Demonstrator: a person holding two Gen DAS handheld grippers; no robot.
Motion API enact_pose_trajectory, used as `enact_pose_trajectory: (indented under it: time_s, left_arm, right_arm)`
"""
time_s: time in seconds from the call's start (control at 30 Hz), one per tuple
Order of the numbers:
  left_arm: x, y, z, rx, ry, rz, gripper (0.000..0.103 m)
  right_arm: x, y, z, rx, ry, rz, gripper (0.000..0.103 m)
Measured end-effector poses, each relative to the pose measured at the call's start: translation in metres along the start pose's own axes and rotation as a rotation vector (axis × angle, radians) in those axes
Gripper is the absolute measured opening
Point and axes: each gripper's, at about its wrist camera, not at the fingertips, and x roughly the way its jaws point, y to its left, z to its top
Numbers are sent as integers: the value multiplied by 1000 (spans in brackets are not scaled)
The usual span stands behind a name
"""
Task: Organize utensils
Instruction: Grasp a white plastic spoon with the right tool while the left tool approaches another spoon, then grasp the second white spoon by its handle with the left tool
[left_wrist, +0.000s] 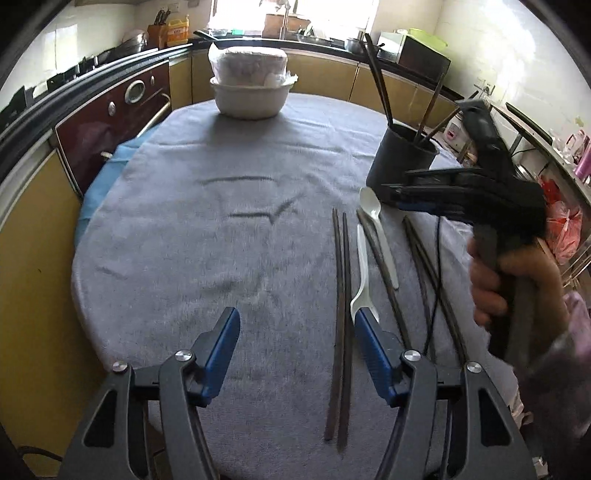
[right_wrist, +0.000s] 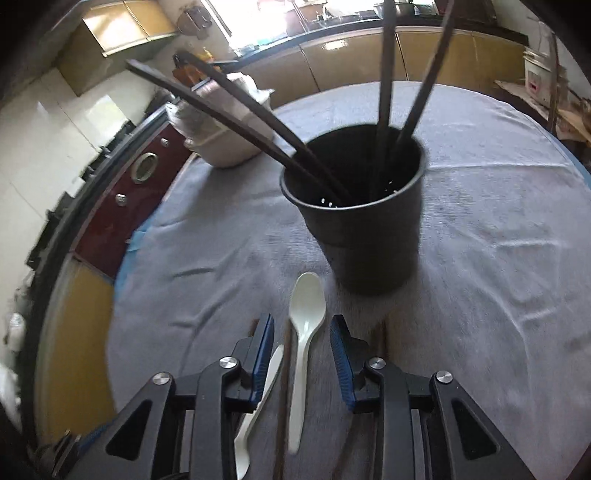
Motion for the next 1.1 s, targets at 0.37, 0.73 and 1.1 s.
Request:
enact_pose_trajectory:
  time_s: [0.37,0.73,1.1]
  left_arm:
    - [0,23,-5,-3,-13,-11,49]
    - [5,-2,5,67,8,-77,40]
    - [44,-50,4,107,123,-133,40]
  right_arm:
    - [36,16,2,-9,25,-127,33]
    - [-6,14,-11,-44,-17,-76,32]
    - [-82,-72,-49,41,-78,-173,32]
